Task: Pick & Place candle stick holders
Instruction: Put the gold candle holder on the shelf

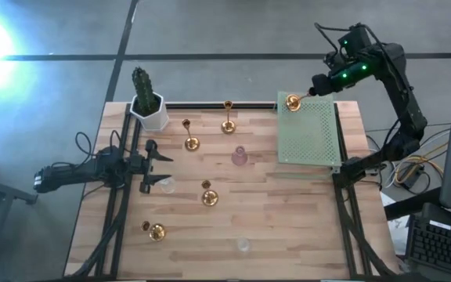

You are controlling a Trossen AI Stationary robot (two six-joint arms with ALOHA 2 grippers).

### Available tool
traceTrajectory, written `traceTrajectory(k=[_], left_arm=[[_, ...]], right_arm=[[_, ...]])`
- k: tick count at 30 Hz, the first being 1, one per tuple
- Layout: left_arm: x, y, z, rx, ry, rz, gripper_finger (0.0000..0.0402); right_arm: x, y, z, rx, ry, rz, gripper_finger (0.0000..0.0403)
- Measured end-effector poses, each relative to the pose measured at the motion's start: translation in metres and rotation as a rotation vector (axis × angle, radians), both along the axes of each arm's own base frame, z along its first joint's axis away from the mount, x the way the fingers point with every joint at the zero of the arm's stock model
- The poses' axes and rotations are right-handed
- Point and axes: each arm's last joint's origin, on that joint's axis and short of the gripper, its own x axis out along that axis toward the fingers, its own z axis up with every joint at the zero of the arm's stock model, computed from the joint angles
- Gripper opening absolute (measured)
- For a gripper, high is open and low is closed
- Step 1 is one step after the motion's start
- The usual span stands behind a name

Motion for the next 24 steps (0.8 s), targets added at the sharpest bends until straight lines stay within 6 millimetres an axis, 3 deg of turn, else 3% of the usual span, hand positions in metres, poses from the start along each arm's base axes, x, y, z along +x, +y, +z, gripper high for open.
traceTrajectory(k=[10,24], left_arm=[[0.0,0.0,0.0,0.0,0.0,0.0,0.0262],[0.0,0.0,0.0,0.0,0.0,0.001,0.0262]], right_arm=[[0.003,-0.005,-0.021,0.071,0.045,0.005,0.0008],[0.002,-0.006,-0.02,0.052,0.068,-0.008,0.0008]])
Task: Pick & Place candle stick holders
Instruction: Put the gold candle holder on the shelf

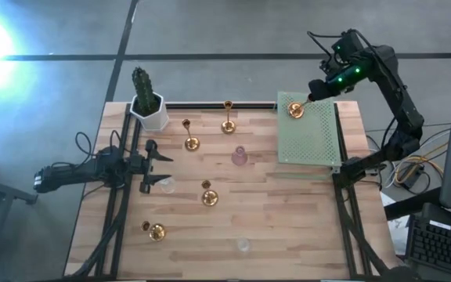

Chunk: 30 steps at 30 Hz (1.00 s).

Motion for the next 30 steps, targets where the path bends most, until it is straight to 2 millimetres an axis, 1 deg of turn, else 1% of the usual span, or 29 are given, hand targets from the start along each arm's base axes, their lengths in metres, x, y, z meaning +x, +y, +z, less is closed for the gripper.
traceTrajectory(k=[4,7,22,27,30], left_arm=[[0.0,0.0,0.0,0.0,0.0,0.0,0.0262],[0.0,0.0,-0.0001,0.0,0.001,0.0,0.0262],[0.0,0.0,0.0,0.0,0.0,0.0,0.0262],[0.0,0.0,0.0,0.0,0.0,-0.001,0.0262],[0.0,0.0,0.0,0.0,0.0,0.0,0.0262]], right_arm=[[-0.0005,-0.0003,-0.0001,-0.014,0.019,-0.002,0.0009],[-0.0005,-0.0003,0.0,-0.018,0.02,0.004,0.002],[-0.0005,-0.0004,0.0,-0.024,0.022,0.014,0.014],[-0.0007,-0.0002,0.0014,-0.03,0.021,0.016,0.0161],[-0.0016,0.0012,0.0084,-0.06,0.009,0.024,0.0167]])
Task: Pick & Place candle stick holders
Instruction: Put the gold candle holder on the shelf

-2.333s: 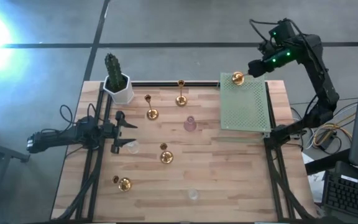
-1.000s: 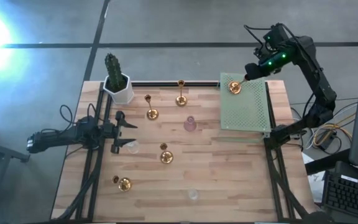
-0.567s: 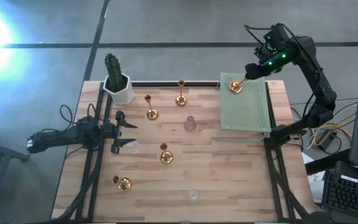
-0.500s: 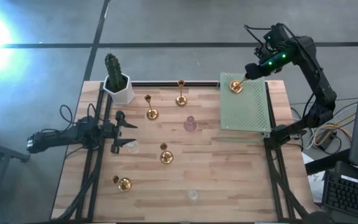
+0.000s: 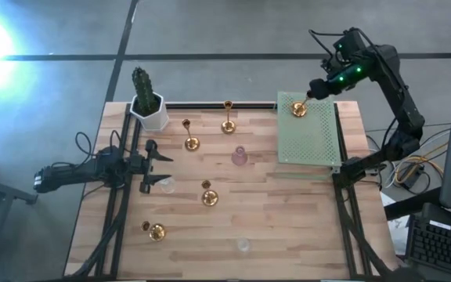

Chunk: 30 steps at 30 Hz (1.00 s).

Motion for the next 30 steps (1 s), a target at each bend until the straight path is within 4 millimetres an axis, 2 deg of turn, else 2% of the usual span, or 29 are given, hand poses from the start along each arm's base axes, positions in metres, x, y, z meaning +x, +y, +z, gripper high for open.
traceTrajectory(k=[11,14,17,22,26,30], left_arm=[[0.0,0.0,0.0,0.0,0.0,0.0,0.0262],[0.0,0.0,0.0,0.0,0.0,0.0,0.0262],[0.0,0.0,0.0,0.0,0.0,0.0,0.0262],[0.0,0.0,0.0,0.0,0.0,0.0,0.0262],[0.0,0.0,0.0,0.0,0.0,0.0,0.0262],[0.0,0.0,0.0,0.0,-0.001,0.0,0.0262]], right_arm=[[-0.008,0.013,0.04,-0.156,-0.068,-0.018,0.0181],[-0.011,0.023,0.048,-0.203,-0.087,0.009,0.0177],[-0.02,0.05,0.056,-0.267,-0.096,0.041,0.0167],[-0.052,0.109,0.056,-0.393,-0.063,-0.024,0.0145],[-0.081,0.155,0.036,-0.371,-0.146,-0.069,0.0132],[-0.1,0.179,0.002,-0.376,-0.262,-0.142,0.0131]])
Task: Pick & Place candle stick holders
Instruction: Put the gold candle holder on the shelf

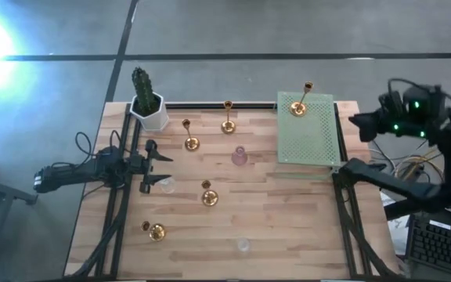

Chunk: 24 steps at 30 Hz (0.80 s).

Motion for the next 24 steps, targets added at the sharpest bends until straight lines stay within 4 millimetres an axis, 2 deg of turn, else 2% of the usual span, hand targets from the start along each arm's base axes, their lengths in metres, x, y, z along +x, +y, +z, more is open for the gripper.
traceTrajectory(k=[4,7,12,17,24], left_arm=[[0.0,0.0,0.0,0.0,0.0,0.0,0.0262],[0.0,0.0,0.0,0.0,0.0,0.0,0.0262],[0.0,0.0,0.0,0.0,0.0,0.0,0.0262],[0.0,0.0,0.0,0.0,0.0,0.0,0.0262],[0.0,0.0,0.0,0.0,0.001,0.0,0.0262]], right_arm=[[0.001,0.001,-0.035,-0.046,-0.079,0.026,0.0134],[0.014,-0.011,-0.058,-0.079,-0.151,0.113,0.0134],[0.031,-0.032,-0.099,-0.121,-0.087,0.15,0.0131],[0.039,-0.042,-0.122,-0.168,-0.076,0.168,0.012],[0.04,-0.045,-0.146,-0.177,-0.026,0.167,0.0114]])
